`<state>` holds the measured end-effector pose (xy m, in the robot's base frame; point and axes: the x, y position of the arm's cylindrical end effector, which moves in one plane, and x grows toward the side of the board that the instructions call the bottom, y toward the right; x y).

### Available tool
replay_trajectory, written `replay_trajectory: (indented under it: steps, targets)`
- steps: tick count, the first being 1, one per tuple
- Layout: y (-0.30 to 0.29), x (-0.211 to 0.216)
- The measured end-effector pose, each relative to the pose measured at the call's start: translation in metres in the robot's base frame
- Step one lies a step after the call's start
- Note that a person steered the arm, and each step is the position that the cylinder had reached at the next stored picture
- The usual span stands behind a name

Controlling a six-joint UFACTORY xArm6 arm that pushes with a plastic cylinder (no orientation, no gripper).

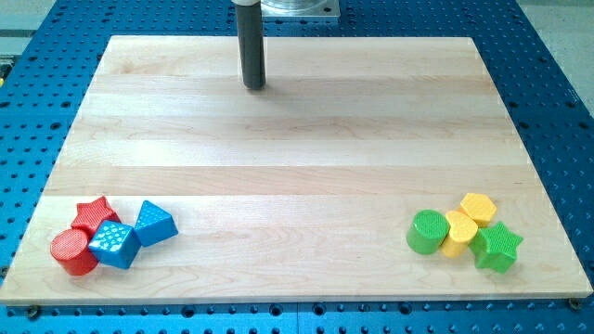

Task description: Move the green circle parallel to the left of the yellow heart

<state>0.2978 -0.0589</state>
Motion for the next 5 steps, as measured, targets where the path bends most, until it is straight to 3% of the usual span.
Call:
replay_trajectory:
  steps: [3, 5]
  targets:
    - [0.028, 0.003]
    - [0.258, 0.041]
